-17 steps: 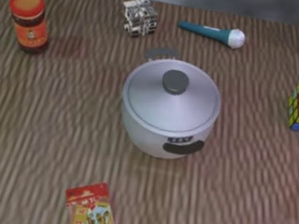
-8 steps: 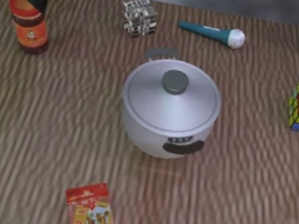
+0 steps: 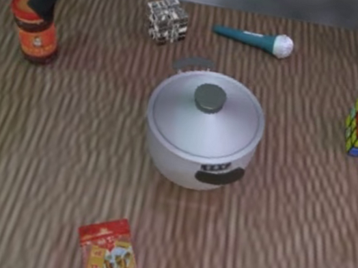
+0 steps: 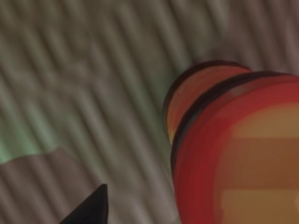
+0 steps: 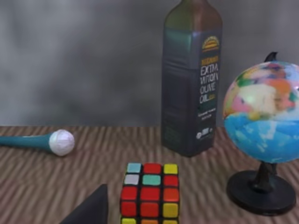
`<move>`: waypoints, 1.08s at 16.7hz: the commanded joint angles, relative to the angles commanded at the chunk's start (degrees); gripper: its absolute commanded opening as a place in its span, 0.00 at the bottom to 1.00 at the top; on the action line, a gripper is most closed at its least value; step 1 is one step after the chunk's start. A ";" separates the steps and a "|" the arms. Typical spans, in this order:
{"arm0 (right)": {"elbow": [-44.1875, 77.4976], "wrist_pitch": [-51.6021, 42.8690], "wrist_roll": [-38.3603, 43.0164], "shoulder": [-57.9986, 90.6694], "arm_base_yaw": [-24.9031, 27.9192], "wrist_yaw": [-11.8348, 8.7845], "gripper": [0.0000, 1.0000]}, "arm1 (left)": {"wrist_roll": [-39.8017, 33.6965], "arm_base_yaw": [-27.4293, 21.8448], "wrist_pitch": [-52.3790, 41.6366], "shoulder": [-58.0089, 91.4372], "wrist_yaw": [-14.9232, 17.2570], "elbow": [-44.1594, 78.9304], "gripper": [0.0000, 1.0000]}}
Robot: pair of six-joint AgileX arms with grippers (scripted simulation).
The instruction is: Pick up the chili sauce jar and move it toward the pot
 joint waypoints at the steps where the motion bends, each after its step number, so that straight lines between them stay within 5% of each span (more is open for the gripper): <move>1: 0.00 0.00 0.00 0.00 0.00 0.00 1.00 | -0.05 -0.35 0.09 0.05 0.05 -0.13 1.00; 16: 0.00 0.00 0.00 0.00 0.00 0.00 1.00 | -0.45 -0.48 -3.52 14.09 0.13 17.58 1.00; 18: 0.00 0.00 0.00 0.00 0.00 0.00 1.00 | -0.45 -0.48 -3.52 14.09 0.13 17.58 0.85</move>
